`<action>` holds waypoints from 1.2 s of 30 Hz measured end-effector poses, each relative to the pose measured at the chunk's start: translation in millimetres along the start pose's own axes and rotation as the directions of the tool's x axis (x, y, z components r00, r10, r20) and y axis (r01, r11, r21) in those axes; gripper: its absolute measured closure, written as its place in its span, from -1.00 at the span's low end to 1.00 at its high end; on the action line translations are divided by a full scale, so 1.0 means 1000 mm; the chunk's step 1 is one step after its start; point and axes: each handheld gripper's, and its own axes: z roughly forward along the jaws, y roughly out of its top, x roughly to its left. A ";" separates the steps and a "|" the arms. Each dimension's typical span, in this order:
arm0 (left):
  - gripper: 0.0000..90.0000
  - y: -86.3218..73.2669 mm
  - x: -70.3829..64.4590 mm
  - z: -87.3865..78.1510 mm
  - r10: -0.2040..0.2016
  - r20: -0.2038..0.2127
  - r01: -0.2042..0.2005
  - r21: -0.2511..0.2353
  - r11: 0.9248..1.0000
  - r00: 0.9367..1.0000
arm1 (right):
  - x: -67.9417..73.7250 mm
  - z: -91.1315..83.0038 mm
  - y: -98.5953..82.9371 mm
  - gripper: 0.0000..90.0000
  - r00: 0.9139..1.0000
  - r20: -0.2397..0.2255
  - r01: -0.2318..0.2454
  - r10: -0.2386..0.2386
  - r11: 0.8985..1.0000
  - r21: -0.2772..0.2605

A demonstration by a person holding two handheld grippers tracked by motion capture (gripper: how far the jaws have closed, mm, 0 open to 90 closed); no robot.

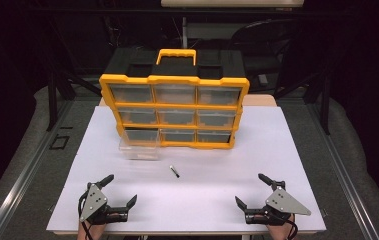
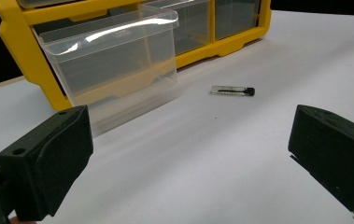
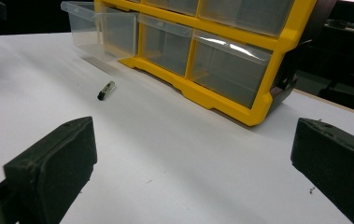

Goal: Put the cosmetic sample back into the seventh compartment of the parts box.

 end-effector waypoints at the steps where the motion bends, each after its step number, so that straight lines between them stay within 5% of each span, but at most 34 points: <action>1: -1.00 0.000 0.000 0.000 -0.002 -0.001 0.002 0.002 1.000 1.000 | 0.000 0.000 0.000 -1.00 1.000 0.000 -0.001 0.001 1.000 0.000; 36: -1.00 -0.001 0.002 -0.001 -0.016 -0.005 0.016 0.007 1.000 1.000 | 0.013 0.041 0.011 -1.00 0.997 -0.035 -0.059 0.064 0.989 0.139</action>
